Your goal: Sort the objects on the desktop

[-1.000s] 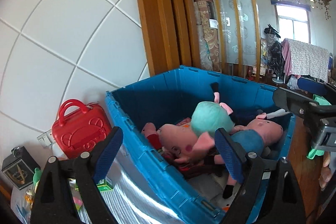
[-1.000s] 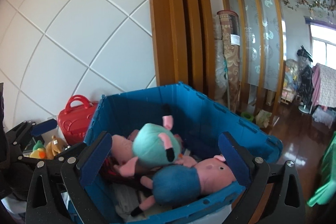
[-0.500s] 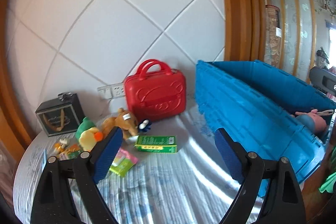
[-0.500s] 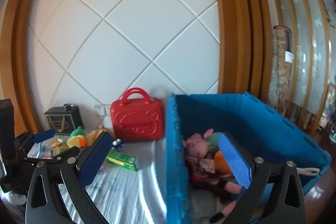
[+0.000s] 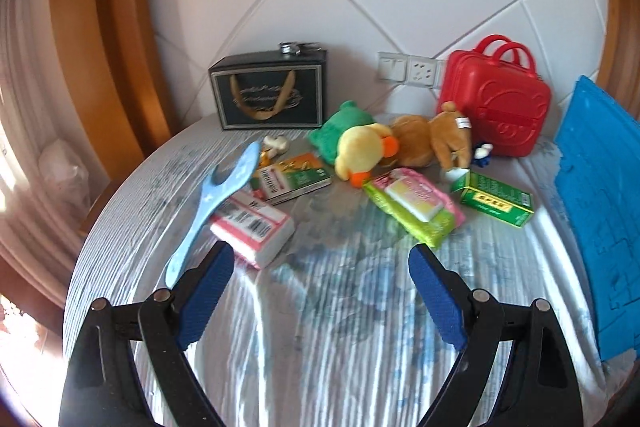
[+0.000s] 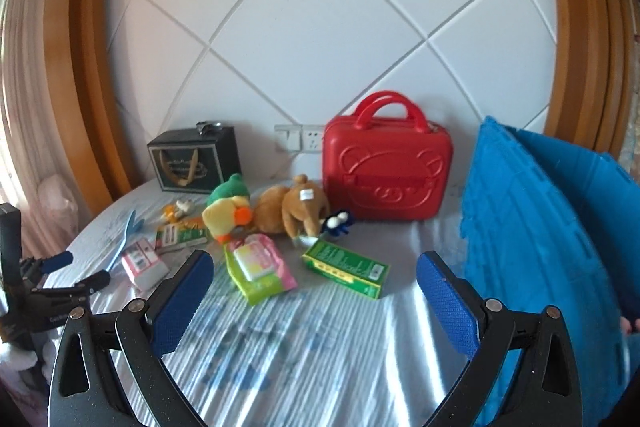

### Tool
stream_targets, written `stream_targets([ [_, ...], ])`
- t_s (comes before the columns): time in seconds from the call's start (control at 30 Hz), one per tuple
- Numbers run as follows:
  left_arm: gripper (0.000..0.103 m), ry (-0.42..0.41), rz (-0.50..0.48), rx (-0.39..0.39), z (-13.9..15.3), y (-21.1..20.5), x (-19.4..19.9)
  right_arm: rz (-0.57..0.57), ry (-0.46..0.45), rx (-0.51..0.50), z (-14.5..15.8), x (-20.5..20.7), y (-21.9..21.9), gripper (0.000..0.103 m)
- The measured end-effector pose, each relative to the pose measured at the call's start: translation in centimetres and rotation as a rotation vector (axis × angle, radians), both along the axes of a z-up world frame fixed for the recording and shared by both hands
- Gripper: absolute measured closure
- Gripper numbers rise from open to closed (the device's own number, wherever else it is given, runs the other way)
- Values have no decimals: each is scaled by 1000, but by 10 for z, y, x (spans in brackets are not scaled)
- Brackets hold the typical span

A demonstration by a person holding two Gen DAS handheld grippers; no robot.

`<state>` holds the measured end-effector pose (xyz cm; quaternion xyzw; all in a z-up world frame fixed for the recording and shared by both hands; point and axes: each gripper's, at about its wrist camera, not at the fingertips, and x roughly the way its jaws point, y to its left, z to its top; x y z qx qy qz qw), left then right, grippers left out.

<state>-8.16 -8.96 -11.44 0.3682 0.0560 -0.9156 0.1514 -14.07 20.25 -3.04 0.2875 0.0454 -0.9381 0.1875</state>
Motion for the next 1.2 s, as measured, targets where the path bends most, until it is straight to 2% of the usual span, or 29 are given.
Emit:
stream_targets([
  [0.17, 13, -79, 113, 53, -35, -58, -13, 55, -132, 48, -53, -48, -41, 0],
  [0.4, 13, -173, 240, 171, -86, -113, -58, 108, -327, 144, -140, -122, -87, 0],
  [0.63, 13, -222, 363, 268, -122, -142, -127, 182, -413, 227, -197, -178, -132, 0],
  [0.87, 13, -306, 417, 235, -152, -143, -170, 217, -440, 238, -224, -207, -156, 0],
  [0.9, 13, -319, 430, 210, -156, -142, -173, 217, -442, 239, -227, -211, -159, 0],
  [1.0, 10, -334, 432, 132, -160, -139, -179, 229, -447, 250, -235, -219, -169, 0],
  [1.07, 2, -346, 410, 116, -164, -139, -179, 241, -465, 264, -244, -226, -176, 0],
  [1.13, 2, -361, 396, 90, -166, -135, -176, 244, -493, 282, -256, -233, -182, 0],
  [1.2, 1, -358, 386, 98, -164, -134, -167, 251, -530, 263, -267, -238, -185, 0],
])
